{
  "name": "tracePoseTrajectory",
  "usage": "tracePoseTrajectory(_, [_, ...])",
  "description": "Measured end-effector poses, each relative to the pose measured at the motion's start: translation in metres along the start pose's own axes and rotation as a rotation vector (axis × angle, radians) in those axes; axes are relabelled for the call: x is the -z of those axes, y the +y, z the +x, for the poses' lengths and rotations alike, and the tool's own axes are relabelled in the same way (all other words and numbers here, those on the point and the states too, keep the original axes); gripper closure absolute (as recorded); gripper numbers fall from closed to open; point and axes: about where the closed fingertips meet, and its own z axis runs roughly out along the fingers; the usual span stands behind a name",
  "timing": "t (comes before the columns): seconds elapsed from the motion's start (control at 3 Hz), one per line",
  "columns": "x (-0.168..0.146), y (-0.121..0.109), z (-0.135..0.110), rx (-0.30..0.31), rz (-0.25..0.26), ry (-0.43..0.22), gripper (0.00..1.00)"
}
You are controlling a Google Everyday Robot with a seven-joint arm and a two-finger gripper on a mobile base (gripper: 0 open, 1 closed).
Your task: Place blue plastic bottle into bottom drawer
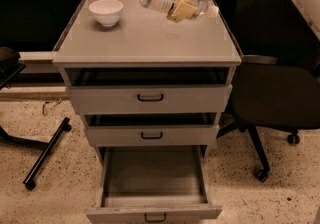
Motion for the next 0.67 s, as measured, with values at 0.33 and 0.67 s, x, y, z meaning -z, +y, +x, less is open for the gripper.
tracePoseTrajectory(0.33, [-0.008,0.022,0.014,-0.043,-0.017,0.014,1.0])
tracePoseTrajectory(0.67, [-0.017,0.071,0.036,-0.118,-0.032,-0.014,1.0])
